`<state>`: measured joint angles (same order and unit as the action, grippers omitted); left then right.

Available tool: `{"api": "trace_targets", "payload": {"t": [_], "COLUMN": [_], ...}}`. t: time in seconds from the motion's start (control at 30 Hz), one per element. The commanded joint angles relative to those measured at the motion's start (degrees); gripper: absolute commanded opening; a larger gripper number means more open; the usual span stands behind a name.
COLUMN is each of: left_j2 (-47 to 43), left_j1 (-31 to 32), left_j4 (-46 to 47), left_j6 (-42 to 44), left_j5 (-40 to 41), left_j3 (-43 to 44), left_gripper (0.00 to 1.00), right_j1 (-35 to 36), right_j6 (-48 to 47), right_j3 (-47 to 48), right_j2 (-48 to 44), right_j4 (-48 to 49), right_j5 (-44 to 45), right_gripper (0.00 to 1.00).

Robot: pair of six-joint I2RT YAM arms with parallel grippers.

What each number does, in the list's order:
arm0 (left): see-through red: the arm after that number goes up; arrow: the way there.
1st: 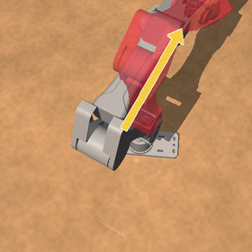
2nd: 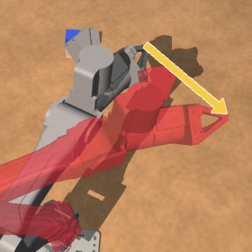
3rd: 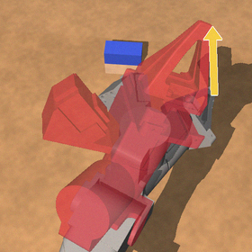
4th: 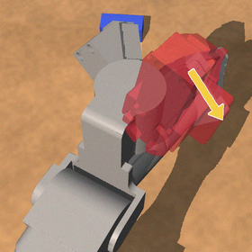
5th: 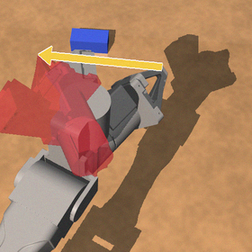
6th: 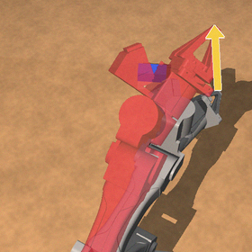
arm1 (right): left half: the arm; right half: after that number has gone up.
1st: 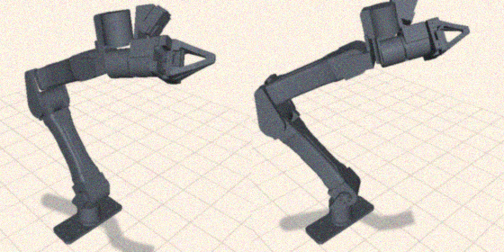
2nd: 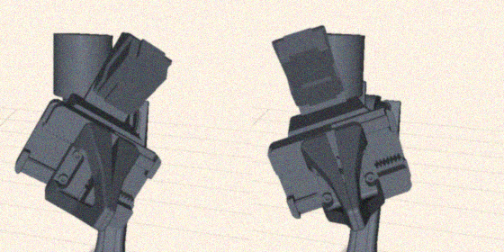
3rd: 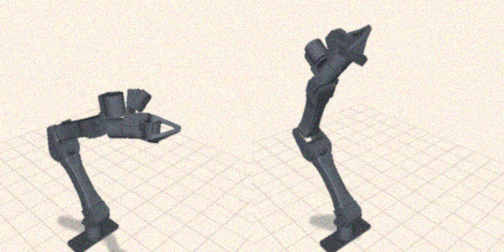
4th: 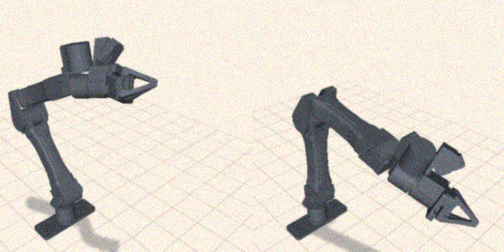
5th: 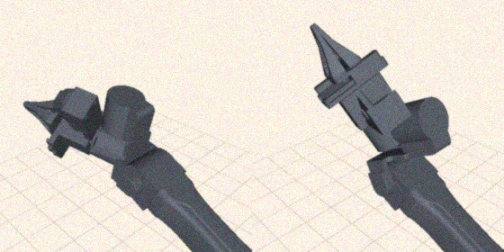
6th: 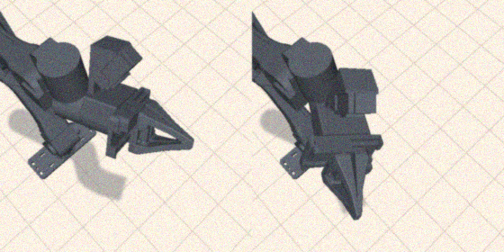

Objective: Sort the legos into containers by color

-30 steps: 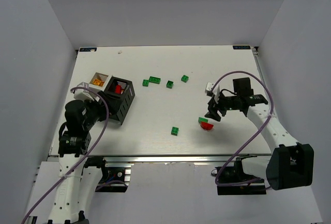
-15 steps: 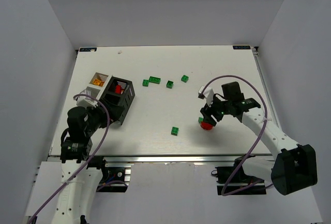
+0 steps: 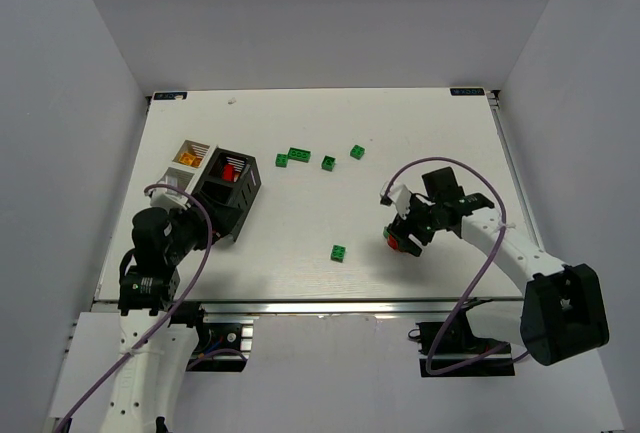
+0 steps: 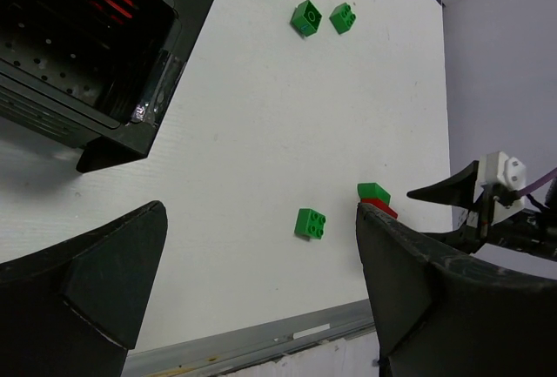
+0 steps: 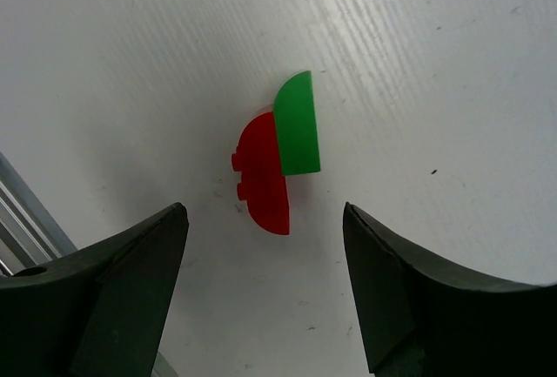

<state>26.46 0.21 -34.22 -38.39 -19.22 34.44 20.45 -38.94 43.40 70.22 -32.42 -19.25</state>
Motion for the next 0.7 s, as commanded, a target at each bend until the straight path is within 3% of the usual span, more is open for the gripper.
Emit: {"api": "trace_targets", "payload": {"t": [0.0, 0.37, 0.67], "left_j2": [-0.4, 0.2, 0.9], "left_j1": [-0.1, -0.1, -0.1], "left_j4": [1.4, 2.0, 2.7], "left_j6": [-0.5, -1.2, -3.0], "left_j5": [-1.7, -2.1, -2.7], "left_j3": [-0.4, -1.0, -0.2], "left_gripper": [0.98, 0.98, 0.98], "right_j1": [0.4, 0.3, 0.3], "right_j6": [-5.3, -4.9, -3.7], "right_j3": [-2.3, -5.1, -5.4], "right_j2": [-1.0, 2.2, 6.3], "right_j4": [0.8, 6.7, 9.9], "right_j5": [-0.2, 2.3, 1.7], "right_gripper": [0.77, 0.71, 0.54]}}
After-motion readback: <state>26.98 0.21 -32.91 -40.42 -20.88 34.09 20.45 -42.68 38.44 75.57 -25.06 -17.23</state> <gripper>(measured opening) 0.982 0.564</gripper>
